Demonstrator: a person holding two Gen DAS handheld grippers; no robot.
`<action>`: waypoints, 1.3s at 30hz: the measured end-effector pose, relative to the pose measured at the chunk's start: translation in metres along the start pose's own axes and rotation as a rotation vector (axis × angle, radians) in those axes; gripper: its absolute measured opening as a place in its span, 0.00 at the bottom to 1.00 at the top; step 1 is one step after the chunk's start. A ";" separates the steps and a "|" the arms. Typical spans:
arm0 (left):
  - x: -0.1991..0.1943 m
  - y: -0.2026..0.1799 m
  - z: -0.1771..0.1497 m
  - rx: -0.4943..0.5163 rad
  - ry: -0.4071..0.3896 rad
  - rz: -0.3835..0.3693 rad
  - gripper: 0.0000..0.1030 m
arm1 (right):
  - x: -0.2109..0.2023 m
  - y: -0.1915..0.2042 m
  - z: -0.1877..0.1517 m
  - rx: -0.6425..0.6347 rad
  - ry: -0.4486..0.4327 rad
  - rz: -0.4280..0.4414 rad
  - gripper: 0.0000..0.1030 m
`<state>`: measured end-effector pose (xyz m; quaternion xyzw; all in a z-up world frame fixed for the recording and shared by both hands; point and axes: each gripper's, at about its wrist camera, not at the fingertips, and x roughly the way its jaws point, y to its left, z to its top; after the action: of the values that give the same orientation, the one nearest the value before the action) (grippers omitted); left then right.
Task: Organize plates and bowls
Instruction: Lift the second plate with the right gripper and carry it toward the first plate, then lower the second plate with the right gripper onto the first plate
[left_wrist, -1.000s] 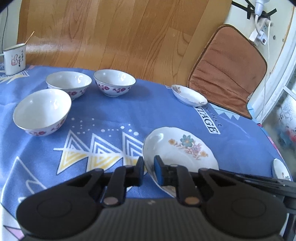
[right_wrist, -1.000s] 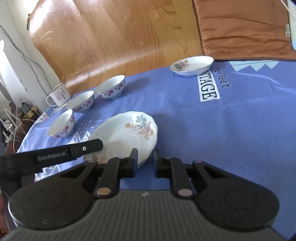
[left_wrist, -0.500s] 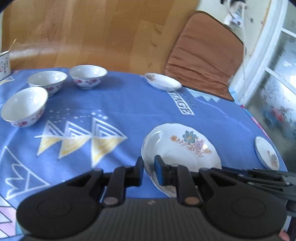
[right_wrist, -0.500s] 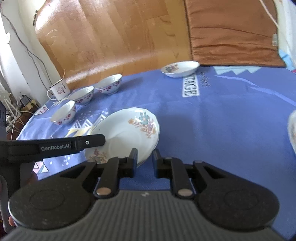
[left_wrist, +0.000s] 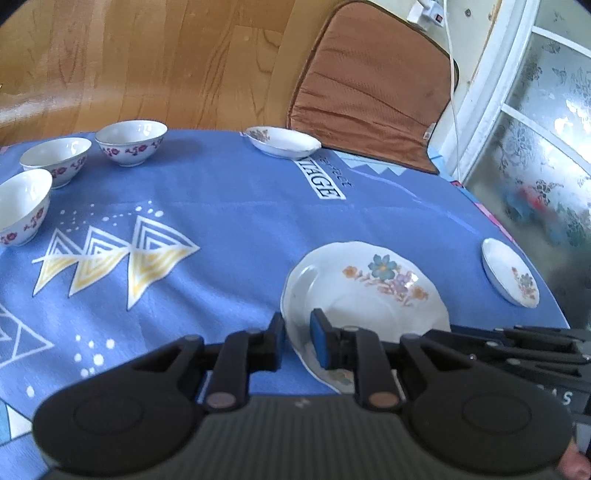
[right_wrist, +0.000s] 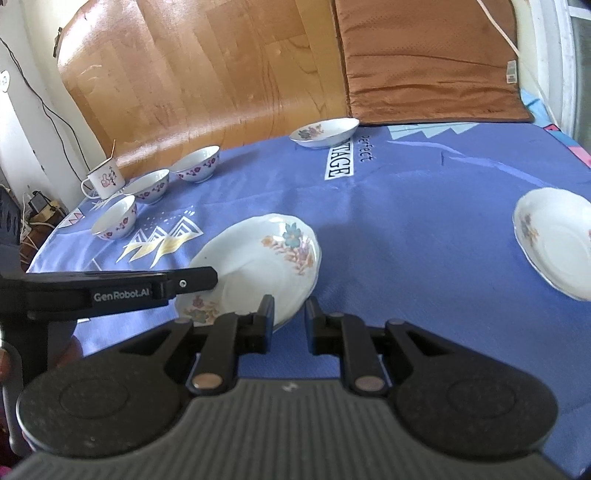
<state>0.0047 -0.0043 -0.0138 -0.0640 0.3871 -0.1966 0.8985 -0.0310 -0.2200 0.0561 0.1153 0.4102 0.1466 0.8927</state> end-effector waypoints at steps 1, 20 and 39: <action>0.000 -0.001 -0.001 0.001 0.002 0.000 0.16 | -0.001 0.000 -0.001 -0.003 0.001 -0.002 0.19; -0.001 -0.001 0.000 0.007 -0.006 0.010 0.20 | -0.002 -0.010 -0.003 0.052 -0.005 0.012 0.24; 0.000 -0.006 -0.001 0.021 -0.004 -0.026 0.15 | -0.004 -0.007 -0.005 0.018 -0.022 -0.040 0.15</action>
<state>0.0022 -0.0098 -0.0132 -0.0599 0.3822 -0.2123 0.8973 -0.0360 -0.2277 0.0533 0.1165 0.4039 0.1238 0.8989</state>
